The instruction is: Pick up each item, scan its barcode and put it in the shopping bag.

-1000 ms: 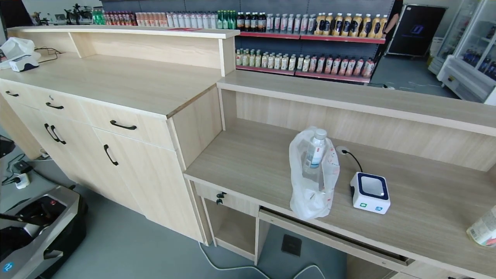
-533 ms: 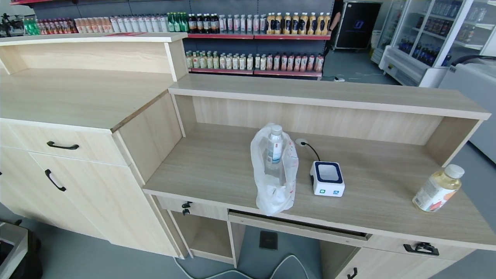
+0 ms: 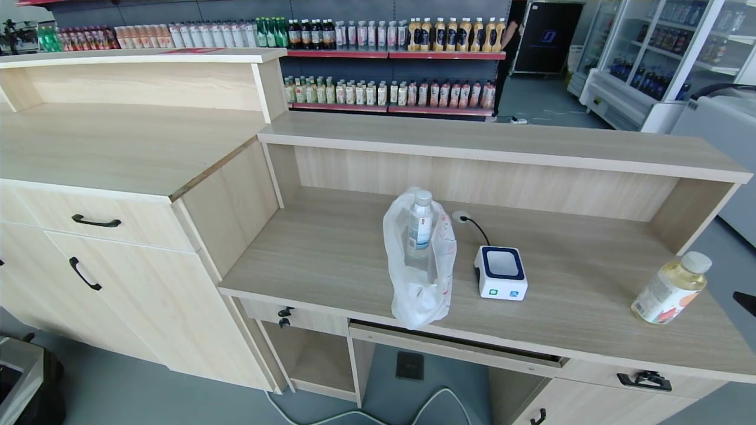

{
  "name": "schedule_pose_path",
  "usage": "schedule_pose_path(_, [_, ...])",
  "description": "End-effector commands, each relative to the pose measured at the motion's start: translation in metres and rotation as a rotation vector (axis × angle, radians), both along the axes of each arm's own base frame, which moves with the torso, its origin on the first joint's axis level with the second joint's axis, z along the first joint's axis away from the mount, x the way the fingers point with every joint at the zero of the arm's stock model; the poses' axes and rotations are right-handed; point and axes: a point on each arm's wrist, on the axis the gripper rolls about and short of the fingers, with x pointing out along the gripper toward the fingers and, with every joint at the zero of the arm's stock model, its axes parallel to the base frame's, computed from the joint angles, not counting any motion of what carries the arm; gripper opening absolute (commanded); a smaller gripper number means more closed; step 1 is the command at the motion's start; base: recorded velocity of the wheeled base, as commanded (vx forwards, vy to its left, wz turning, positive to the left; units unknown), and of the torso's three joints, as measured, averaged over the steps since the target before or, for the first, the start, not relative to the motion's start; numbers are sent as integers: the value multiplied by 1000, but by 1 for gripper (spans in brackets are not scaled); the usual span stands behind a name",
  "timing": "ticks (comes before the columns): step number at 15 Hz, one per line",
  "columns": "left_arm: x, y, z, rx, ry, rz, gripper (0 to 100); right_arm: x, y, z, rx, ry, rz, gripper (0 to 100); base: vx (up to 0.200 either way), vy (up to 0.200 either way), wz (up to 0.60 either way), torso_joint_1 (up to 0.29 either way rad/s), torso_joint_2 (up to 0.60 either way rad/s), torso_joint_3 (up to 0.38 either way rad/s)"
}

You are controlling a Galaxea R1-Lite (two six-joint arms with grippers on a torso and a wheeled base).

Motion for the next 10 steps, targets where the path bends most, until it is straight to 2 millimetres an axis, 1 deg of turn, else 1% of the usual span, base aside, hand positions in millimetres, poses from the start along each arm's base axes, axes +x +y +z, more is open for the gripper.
schedule_pose_path(1, [0,0,0,0,1,0,100,17,-1,-24,15,19,39,100,0,0,0,0,0,0])
schedule_pose_path(3, [0,0,0,0,1,0,100,33,2,-29,-3,2,81,100,0,0,0,0,0,0])
schedule_pose_path(5, [0,0,0,0,3,0,100,43,8,-37,-4,4,115,100,0,0,0,0,0,0])
schedule_pose_path(7, [0,0,0,0,3,0,100,48,10,-47,-4,16,131,100,0,0,0,0,0,0])
schedule_pose_path(10, [0,0,0,0,1,0,100,52,7,-59,-31,28,140,100,0,0,0,0,0,0])
